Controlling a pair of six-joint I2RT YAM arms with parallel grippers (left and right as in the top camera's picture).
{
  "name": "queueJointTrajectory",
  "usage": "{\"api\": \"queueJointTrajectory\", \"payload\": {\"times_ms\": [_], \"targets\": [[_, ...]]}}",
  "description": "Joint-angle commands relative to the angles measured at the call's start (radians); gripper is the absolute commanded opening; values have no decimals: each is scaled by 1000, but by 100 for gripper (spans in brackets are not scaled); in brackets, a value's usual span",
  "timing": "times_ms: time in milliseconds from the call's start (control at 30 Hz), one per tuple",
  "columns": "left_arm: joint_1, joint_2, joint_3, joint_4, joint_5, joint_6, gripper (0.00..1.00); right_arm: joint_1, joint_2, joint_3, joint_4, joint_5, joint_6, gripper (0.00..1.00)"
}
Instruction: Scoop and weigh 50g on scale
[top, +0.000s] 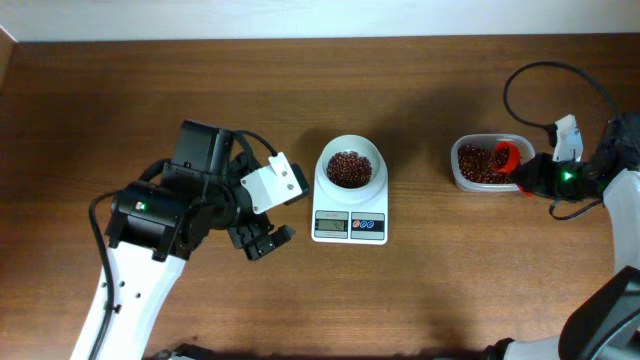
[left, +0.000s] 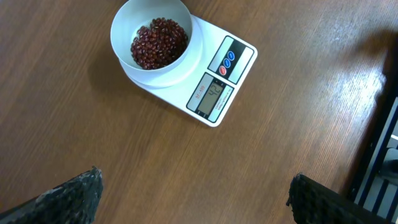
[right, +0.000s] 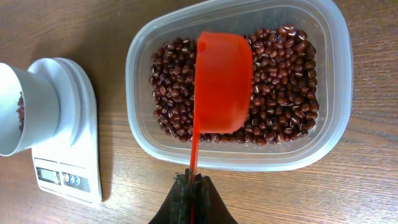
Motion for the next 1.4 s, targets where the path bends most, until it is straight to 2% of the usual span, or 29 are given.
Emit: {"api": "queueJointTrajectory", "payload": {"times_ms": [0, 700, 1033, 1367], "targets": [[5, -3, 16, -2, 14, 20, 99, -3, -19, 0, -7, 8, -22, 4], [5, -3, 16, -2, 14, 20, 99, -4, -19, 0, -7, -13, -18, 4], [5, -3, 16, -2, 14, 20, 99, -5, -19, 0, -6, -127, 8, 4], [5, -3, 16, -6, 14, 20, 99, 19, -20, 1, 2, -341, -6, 4]]}}
